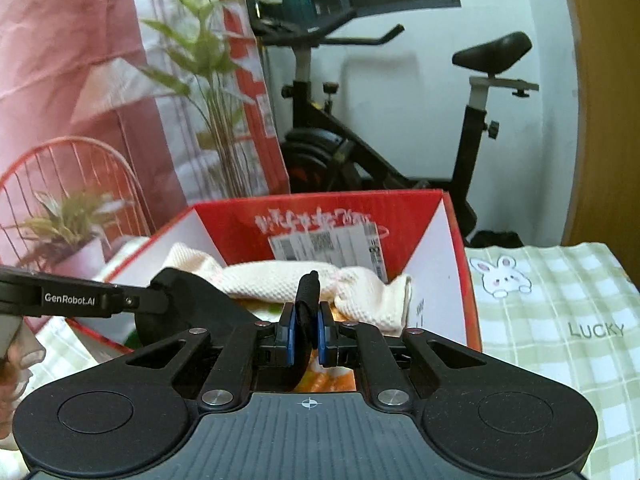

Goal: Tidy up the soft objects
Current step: 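Lift the black eye mask into the red box and open both tools, then move both tools down to the pink knit cloth beside the box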

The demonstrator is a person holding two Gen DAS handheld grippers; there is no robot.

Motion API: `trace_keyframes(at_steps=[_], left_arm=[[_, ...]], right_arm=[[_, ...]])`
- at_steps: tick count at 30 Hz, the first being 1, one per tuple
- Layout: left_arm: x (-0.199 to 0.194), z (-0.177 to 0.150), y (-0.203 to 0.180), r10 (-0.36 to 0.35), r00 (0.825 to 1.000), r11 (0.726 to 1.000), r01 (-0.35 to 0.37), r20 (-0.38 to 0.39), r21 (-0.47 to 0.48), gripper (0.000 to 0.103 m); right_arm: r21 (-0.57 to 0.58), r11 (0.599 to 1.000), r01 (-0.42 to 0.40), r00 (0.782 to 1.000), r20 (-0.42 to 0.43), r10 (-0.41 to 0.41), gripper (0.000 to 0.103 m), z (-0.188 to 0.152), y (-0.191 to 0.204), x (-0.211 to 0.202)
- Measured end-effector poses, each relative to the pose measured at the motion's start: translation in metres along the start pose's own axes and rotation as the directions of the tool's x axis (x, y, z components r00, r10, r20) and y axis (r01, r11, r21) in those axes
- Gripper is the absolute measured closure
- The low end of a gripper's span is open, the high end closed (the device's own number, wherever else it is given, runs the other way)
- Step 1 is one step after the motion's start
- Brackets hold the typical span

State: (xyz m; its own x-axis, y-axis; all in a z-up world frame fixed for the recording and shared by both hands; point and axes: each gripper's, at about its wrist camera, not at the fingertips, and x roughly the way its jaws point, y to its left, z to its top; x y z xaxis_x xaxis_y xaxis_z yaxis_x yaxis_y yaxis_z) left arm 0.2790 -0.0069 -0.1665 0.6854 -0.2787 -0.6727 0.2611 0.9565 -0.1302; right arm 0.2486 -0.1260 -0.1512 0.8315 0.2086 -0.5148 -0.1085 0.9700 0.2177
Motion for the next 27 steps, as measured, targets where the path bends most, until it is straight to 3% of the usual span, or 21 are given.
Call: trace_keyframes(at_steps=[9, 11, 12, 13, 14, 15, 16, 22, 27], left_arm=[[0.004, -0.002, -0.001, 0.018, 1.0, 0.999, -0.017, -0.008, 0.041, 0.093], [0.001, 0.0, -0.001, 0.025, 1.0, 0.999, -0.025, -0.003, 0.043, 0.087], [-0.003, 0.002, 0.0, 0.026, 1.0, 0.999, -0.026, 0.001, 0.033, 0.073], [-0.008, 0.003, 0.002, 0.018, 1.0, 1.0, -0.018, 0.012, 0.023, 0.051], [-0.012, 0.004, 0.003, 0.011, 0.999, 1.0, -0.012, 0.031, 0.019, 0.042], [-0.019, 0.004, 0.004, 0.01, 0.999, 1.0, -0.011, 0.053, 0.02, 0.033], [-0.025, 0.004, 0.004, 0.013, 0.997, 0.999, -0.015, 0.072, 0.028, 0.029], [-0.054, -0.007, 0.004, 0.034, 0.99, 0.997, -0.044, 0.14, 0.067, 0.014], [-0.071, -0.032, -0.001, 0.002, 0.987, 0.991, -0.024, 0.162, 0.134, 0.017]], right_arm=[[0.025, 0.999, 0.031, 0.999, -0.021, -0.03, 0.093, -0.004, -0.005, 0.009], [0.011, 0.998, 0.061, 0.998, -0.025, -0.06, 0.085, -0.004, -0.003, 0.007], [-0.011, 0.997, 0.082, 0.996, -0.026, -0.083, 0.081, -0.005, -0.001, 0.005], [-0.036, 0.995, 0.088, 0.996, -0.024, -0.089, 0.071, -0.004, 0.002, 0.003], [-0.061, 0.994, 0.086, 0.996, -0.02, -0.088, 0.059, -0.005, 0.003, -0.001], [-0.081, 0.992, 0.096, 0.995, -0.01, -0.097, 0.052, -0.006, 0.006, -0.005], [-0.093, 0.99, 0.109, 0.994, 0.003, -0.109, 0.043, -0.006, 0.008, -0.009], [-0.046, 0.996, 0.081, 0.991, 0.11, -0.075, 0.021, -0.009, 0.004, -0.04], [-0.059, 0.995, 0.076, 0.983, 0.173, -0.064, 0.019, -0.028, 0.006, -0.065]])
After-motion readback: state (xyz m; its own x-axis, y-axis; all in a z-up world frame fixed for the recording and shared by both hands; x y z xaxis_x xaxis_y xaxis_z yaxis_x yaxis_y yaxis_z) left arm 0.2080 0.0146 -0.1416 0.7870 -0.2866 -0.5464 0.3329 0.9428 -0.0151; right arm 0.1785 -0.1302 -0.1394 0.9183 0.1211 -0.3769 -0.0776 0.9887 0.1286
